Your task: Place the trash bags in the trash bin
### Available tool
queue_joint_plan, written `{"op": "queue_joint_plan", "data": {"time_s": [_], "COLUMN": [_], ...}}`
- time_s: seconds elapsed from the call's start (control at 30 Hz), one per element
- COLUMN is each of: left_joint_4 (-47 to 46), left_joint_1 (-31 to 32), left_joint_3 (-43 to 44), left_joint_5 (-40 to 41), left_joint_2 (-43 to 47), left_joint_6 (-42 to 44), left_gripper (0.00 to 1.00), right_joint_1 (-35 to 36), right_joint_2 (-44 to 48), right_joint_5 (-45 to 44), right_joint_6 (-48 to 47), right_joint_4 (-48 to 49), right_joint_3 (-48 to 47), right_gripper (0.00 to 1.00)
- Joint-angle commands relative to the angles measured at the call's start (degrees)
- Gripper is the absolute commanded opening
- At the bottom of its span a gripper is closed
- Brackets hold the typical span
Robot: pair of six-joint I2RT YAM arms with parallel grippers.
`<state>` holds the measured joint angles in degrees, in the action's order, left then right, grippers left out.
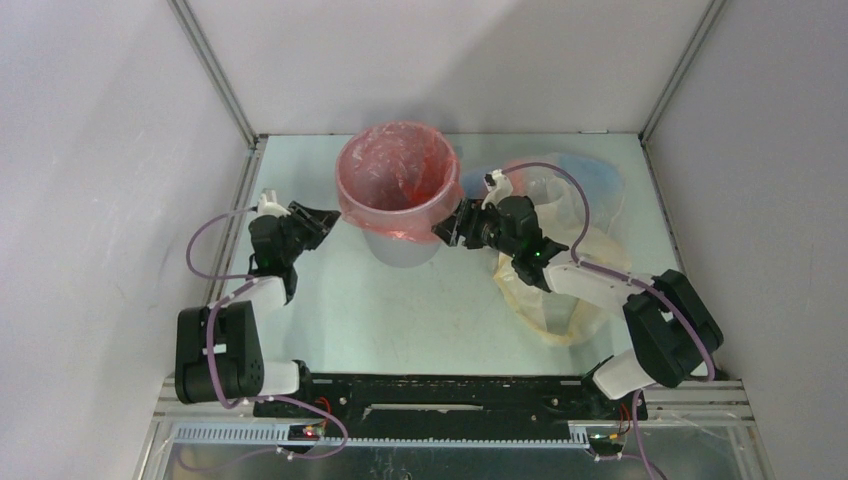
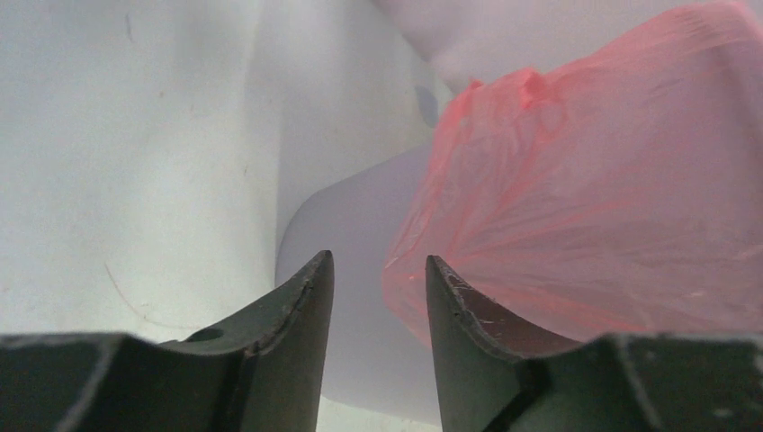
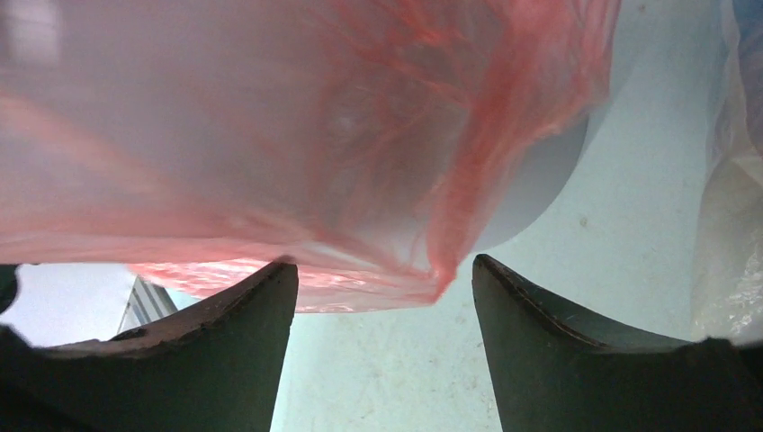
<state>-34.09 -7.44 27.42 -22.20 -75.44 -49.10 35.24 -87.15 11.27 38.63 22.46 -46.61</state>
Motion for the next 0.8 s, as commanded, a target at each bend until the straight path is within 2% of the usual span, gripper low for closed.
{"op": "queue_joint_plan", "data": {"time_s": [0.0,0.07,0.23,0.37,0.53,0.67,0.77], "left_joint_4": [-3.2,-5.7,-10.7,-15.7,-18.9,-20.0,-20.0], "left_joint_1": [-0.8,-0.7,0.9,1.0,1.2,1.1,1.1], "left_joint_3": [0.7,0.8,2.2,2.1,1.8,1.5,1.7], "left_joint_5": [-0.3,-2.1,-6.2,-7.7,-7.3,-5.7,-4.8], "left_joint_2": [2.4,1.2,-4.0,-8.8,-14.3,-16.9,-18.1], "left_joint_6": [-0.7,-2.4,-6.3,-10.0,-10.4,-9.3,-8.8], "left_gripper": [0.50,0.58,0.62,0.53,0.43,0.40,0.38], "right_joint_1": [-0.6,-1.1,-1.5,-1.5,-1.3,-1.5,-1.6], "right_joint_2": [-4.7,-6.5,-8.3,-10.0,-12.5,-15.3,-18.0], "right_joint_5": [2.0,3.5,3.9,3.9,3.7,2.5,2.9], "right_joint_6": [1.7,3.4,4.8,6.5,9.9,15.8,20.9], "right_joint_4": [4.1,5.9,8.3,8.0,10.4,10.3,11.5], "right_joint_3": [-0.1,-0.1,-0.1,0.0,-0.1,-0.1,-0.1], "right_gripper": [0.74,0.74,0.76,0.76,0.76,0.71,0.70]}}
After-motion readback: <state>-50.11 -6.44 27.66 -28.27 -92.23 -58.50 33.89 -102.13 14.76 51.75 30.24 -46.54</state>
